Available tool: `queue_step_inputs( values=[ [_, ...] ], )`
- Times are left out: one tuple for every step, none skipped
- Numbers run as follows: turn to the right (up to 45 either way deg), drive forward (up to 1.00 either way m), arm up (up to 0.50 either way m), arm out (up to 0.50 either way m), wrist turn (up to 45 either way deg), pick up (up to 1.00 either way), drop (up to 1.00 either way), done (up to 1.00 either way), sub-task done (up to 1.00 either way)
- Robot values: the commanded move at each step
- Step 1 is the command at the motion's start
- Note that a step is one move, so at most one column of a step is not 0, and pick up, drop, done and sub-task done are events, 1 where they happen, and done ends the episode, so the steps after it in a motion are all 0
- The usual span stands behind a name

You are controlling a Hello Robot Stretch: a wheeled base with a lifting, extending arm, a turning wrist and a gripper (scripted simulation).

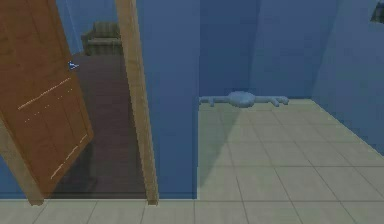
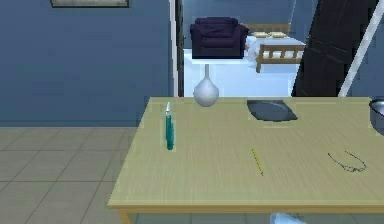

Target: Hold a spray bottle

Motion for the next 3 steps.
queue_step_inputs(
  values=[
    [0.0, 0.0, 0.5, 0.0, 0.0, 0.0, 0.0, 0.0, 0.0],
    [0.0, 0.0, 0.32, 0.0, 0.0, 0.0, 0.0, 0.0, 0.0],
    [0.0, 0.0, 0.0, 0.5, 0.0, 0.0, 0.0, 0.0, 0.0]
  ],
)
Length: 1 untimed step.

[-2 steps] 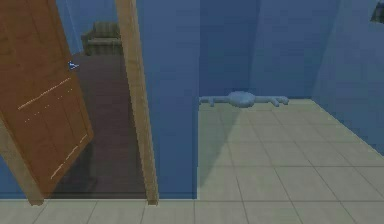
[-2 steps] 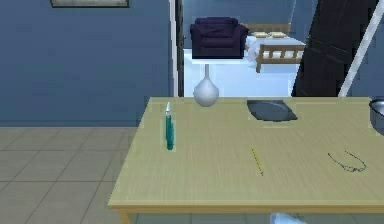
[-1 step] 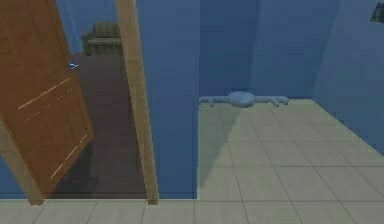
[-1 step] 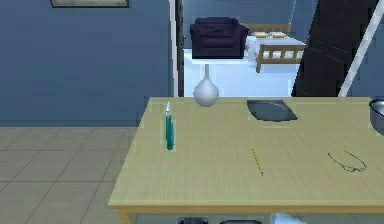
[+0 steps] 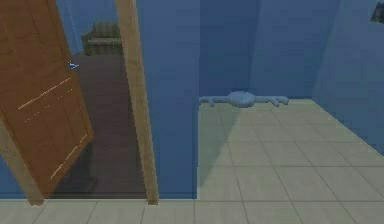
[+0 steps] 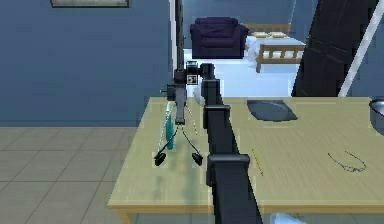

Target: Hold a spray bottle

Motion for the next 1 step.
queue_step_inputs(
  values=[
    [0.0, 0.0, 0.0, 0.0, 45.0, 0.0, 0.0, 0.0, 0.0]
  ],
)
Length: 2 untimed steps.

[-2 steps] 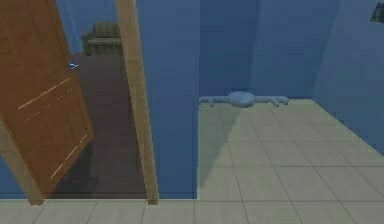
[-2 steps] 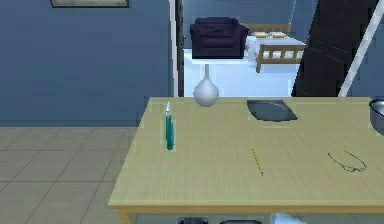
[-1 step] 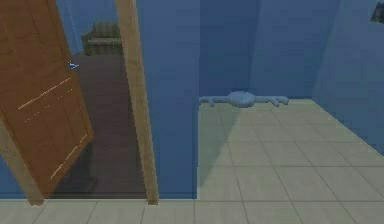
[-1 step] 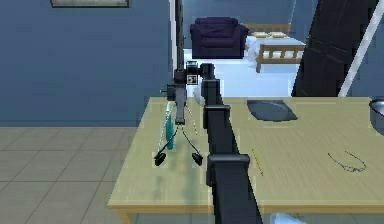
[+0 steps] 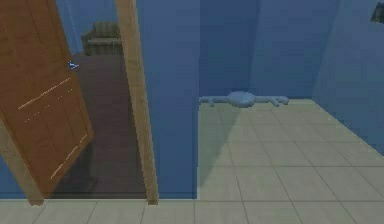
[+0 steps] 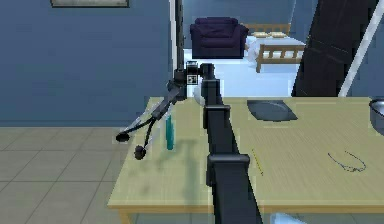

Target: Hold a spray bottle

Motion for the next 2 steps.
queue_step_inputs(
  values=[
    [0.0, 0.0, 0.0, 0.0, 45.0, 0.0, 0.0, 0.0, 0.0],
    [0.0, 0.0, 0.0, 0.0, 45.0, 0.0, 0.0, 0.0, 0.0]
  ],
)
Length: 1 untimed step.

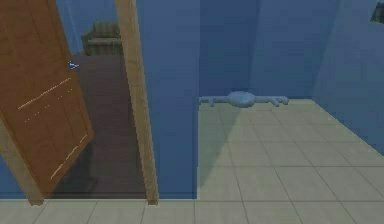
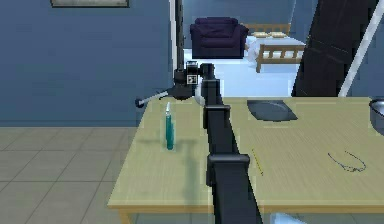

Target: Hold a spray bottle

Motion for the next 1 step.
queue_step_inputs(
  values=[
    [0.0, 0.0, 0.0, 0.0, 24.0, 0.0, 0.0, 0.0, 0.0]
  ],
)
